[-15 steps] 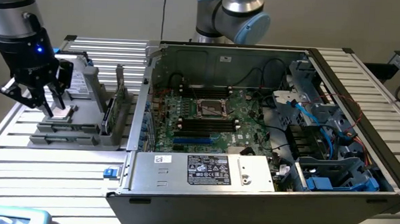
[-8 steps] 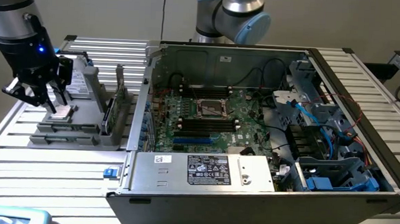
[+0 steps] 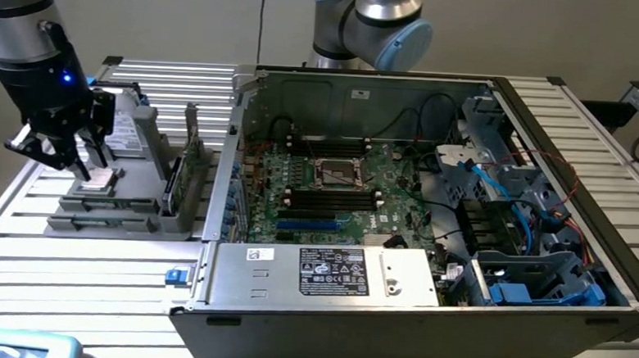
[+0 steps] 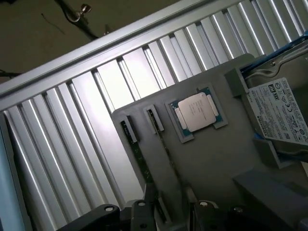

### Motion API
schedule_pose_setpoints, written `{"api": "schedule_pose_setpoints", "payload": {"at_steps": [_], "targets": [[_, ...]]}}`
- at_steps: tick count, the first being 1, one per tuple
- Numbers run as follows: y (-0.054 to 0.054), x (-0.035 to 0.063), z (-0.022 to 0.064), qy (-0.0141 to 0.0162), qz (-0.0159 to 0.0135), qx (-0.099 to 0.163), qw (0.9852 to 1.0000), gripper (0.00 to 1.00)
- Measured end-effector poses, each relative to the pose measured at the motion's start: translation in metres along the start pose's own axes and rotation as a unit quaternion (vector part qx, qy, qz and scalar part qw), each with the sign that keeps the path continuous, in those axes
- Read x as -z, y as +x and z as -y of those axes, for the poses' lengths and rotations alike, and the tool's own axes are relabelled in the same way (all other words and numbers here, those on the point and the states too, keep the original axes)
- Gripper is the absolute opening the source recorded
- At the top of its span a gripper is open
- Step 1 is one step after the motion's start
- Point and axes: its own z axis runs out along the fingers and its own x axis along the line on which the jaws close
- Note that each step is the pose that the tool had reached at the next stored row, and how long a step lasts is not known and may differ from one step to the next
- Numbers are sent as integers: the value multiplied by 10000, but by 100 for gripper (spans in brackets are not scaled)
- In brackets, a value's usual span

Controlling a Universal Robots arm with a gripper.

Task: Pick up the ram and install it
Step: 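Pick up the ram and move it above insertion slot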

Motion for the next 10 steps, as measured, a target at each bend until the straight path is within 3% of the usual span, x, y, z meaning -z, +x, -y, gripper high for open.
{"api": "schedule_pose_setpoints", "payload": {"at_steps": [10], "targets": [[14,0,-29,26,-14,725,9974,36]]}}
